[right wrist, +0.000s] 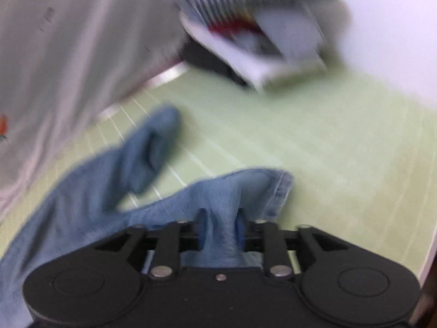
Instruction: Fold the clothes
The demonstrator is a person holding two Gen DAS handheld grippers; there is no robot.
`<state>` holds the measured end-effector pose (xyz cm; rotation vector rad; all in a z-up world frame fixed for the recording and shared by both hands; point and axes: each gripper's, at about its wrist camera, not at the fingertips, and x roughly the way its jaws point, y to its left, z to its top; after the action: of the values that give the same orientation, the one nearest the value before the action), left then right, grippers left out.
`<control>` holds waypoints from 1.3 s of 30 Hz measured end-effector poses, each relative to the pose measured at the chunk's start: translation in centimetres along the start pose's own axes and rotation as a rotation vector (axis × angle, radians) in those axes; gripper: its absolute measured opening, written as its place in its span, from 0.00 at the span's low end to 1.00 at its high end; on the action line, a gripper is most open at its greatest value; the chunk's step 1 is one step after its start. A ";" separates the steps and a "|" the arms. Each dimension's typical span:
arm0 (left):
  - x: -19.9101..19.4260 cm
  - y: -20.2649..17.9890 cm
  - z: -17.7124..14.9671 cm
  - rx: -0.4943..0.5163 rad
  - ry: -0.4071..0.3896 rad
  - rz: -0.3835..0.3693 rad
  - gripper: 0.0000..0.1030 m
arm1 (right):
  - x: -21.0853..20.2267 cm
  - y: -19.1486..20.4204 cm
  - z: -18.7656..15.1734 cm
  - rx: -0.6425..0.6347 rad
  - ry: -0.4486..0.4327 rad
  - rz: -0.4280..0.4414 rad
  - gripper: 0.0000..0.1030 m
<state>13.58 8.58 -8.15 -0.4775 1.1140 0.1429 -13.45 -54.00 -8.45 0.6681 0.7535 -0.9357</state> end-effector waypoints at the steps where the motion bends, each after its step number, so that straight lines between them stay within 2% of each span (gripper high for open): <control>1: 0.0 0.4 -0.5 -0.006 0.005 0.005 0.44 | 0.1 -0.2 -0.8 0.006 0.009 -0.004 0.39; 3: -0.1 1.0 -1.3 -0.015 0.008 0.018 0.69 | -0.2 -0.3 -2.1 0.014 0.014 -0.007 0.47; 5: 0.0 1.5 -1.8 -0.012 -0.003 0.040 0.72 | -0.5 -0.1 -3.0 0.014 0.023 -0.004 0.54; 7: 0.1 1.9 -2.1 -0.020 -0.009 0.025 0.72 | -0.8 0.2 -3.7 0.006 0.031 0.005 0.58; 8: 0.2 2.2 -2.2 -0.024 -0.009 0.007 0.67 | -1.0 0.4 -4.2 -0.005 0.034 0.011 0.59; 9: 0.2 2.4 -2.1 -0.016 -0.013 -0.010 0.50 | -1.2 0.6 -4.6 -0.014 0.037 0.015 0.59; 11: -0.2 2.4 -1.9 0.020 -0.032 -0.031 0.26 | -1.6 1.3 -5.3 -0.029 0.042 0.026 0.60; 14: -0.8 2.1 -1.3 0.064 -0.063 -0.046 0.20 | -2.4 2.4 -6.2 -0.056 0.046 0.046 0.60; 20: -0.8 3.7 0.0 0.048 -0.091 0.006 0.20 | -4.8 3.6 -8.7 -0.105 0.048 0.076 0.62; 25: -0.6 4.2 0.5 0.068 -0.057 0.006 0.35 | -6.6 3.3 -11.1 -0.119 0.052 0.051 0.65; 27: -0.9 4.1 0.4 0.088 -0.050 0.001 0.53 | -7.1 2.8 -11.7 -0.115 0.040 0.035 0.68; 30: -2.2 3.6 -0.4 0.099 -0.073 -0.015 0.69 | -7.5 1.3 -11.8 -0.071 0.004 0.013 0.69; 32: -3.4 3.1 -1.4 0.098 -0.102 -0.017 0.76 | -7.6 0.1 -11.6 -0.033 -0.026 0.004 0.69; 35: -5.2 1.7 -3.5 0.104 -0.150 0.004 0.80 | -7.1 -2.1 -9.7 0.018 -0.076 0.003 0.71; 38: -6.8 -0.2 -6.9 0.124 -0.206 0.023 0.81 | -4.4 -3.9 -7.1 -0.007 -0.064 -0.026 0.70; 39: -7.3 -1.0 -8.2 0.119 -0.211 0.032 0.82 | -3.3 -4.5 -6.3 -0.030 -0.045 -0.028 0.63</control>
<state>3.90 5.03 -4.31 -0.3307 0.9176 0.1503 -20.37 -49.54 -10.19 0.6098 0.7367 -0.9603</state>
